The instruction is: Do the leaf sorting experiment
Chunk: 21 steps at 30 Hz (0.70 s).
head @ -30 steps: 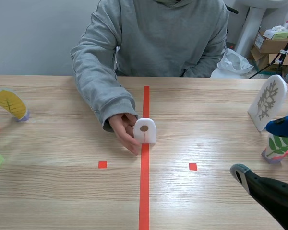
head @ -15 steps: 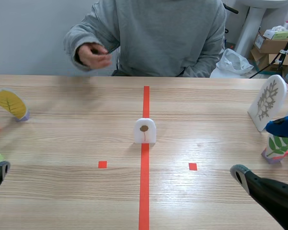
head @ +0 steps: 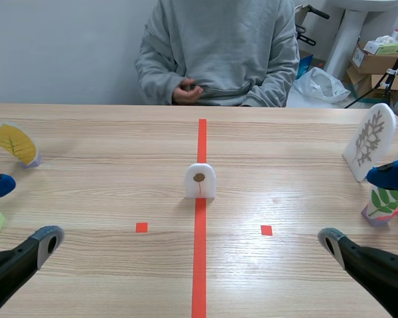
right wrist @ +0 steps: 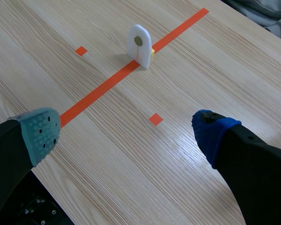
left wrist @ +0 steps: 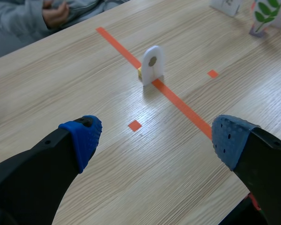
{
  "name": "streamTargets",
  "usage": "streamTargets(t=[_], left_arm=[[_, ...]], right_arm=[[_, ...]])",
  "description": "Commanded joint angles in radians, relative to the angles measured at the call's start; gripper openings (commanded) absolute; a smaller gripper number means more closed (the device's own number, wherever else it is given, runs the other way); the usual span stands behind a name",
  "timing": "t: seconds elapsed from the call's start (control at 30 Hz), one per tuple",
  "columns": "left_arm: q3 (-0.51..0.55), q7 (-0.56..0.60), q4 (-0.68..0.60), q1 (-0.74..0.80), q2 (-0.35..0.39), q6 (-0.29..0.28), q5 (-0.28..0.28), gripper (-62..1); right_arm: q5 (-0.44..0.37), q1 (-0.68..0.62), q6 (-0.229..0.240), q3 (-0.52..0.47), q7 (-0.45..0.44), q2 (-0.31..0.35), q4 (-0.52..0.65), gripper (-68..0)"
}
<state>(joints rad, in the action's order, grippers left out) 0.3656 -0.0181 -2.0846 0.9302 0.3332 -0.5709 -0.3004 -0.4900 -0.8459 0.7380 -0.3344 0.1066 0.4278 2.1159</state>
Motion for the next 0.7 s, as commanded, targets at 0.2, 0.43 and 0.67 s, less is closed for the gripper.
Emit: streamTargets(t=[0.2,0.43,0.67], left_arm=[[0.008,0.013,0.012,0.005,0.000,-0.001,-0.031,-10.1],[0.008,0.013,0.012,0.003,0.000,-0.001,-0.029,-10.1],[0.008,0.013,0.013,0.003,0.000,-0.001,-0.029,-10.1]], right_arm=[[-0.012,0.002,0.008,-0.012,-0.024,0.016,0.000,-10.2],[-0.012,0.001,0.008,-0.012,-0.023,0.016,0.000,-10.2],[-0.012,0.001,0.008,-0.012,-0.023,0.016,0.000,-10.2]])
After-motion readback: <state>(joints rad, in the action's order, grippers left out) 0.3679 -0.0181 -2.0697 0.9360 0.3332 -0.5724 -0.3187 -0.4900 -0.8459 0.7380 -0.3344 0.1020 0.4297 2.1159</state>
